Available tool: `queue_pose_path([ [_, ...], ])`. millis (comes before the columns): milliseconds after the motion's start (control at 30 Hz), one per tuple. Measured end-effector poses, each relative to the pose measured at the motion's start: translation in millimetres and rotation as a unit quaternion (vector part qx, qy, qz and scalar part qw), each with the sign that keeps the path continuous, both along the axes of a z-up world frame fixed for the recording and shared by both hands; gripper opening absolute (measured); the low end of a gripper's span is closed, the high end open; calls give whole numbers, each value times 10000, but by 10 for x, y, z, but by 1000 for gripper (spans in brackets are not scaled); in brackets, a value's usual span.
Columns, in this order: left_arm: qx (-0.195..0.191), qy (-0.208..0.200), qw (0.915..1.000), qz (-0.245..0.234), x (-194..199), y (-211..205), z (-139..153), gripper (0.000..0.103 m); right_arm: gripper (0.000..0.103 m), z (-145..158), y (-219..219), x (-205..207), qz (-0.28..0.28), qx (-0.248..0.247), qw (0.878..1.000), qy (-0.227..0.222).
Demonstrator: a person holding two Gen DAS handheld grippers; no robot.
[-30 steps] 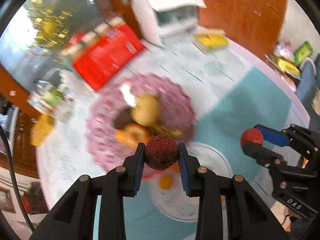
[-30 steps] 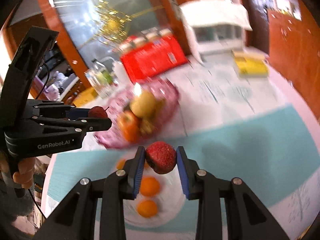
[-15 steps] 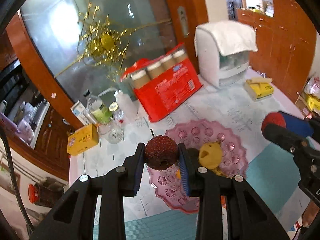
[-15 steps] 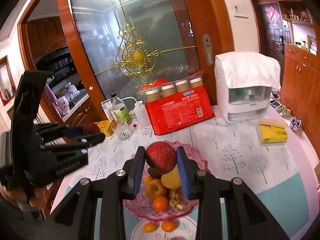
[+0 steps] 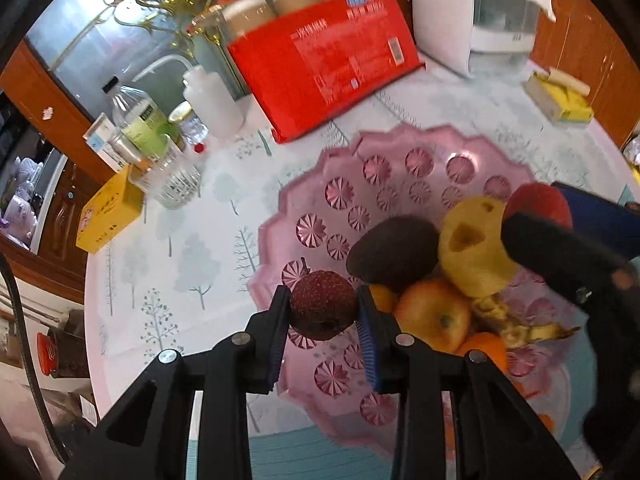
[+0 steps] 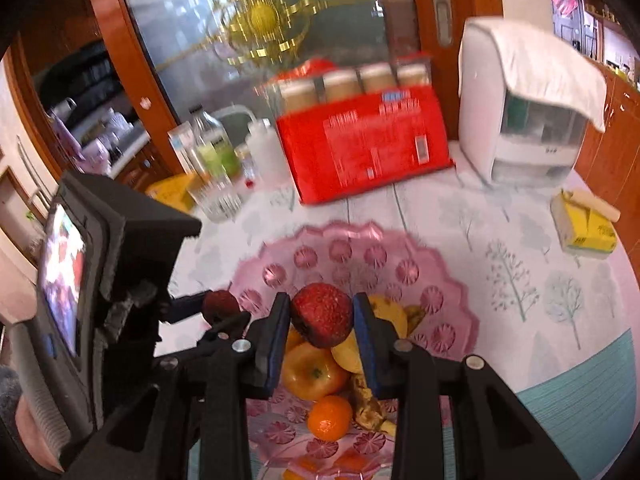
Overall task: Organize fruits
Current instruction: 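Open both tools to drop the plums into the bowl and withdraw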
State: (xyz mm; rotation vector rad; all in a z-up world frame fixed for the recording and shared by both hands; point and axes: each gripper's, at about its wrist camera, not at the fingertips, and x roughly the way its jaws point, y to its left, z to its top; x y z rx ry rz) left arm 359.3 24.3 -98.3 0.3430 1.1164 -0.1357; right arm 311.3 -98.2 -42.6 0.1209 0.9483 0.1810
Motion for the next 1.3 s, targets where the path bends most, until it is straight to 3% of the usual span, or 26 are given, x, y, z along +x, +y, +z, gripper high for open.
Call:
queue_pose_path([
  [233,102,23,9999,-105,123,-67,-217,31,33,-351,-1,126,-97,-128,9993,340],
  [400,79,78,9999,-97,193,-64,-320,34,33,-380,24,144,-66,-229,9994,245],
  [433,97,56,9999,-82,198,-56,-327,40,33,-388,28,149,-56,-221,9994,252],
  [533,162,-56,9998,-104,190,-49,-320,74,36,-394,42,143,-47,-245,9994,235],
  [567,193,-133,9997,-119,176,-48,-304,78,37,-393,52,135,-43,-269,9994,225],
  [933,-6,-211,9998,3,94,59,-152,91,53,-217,1,-41,-40,-47,9999,-88],
  [1300,-119,-267,9994,177,-126,152,68,92,55,-33,-44,-275,-68,111,9997,-208],
])
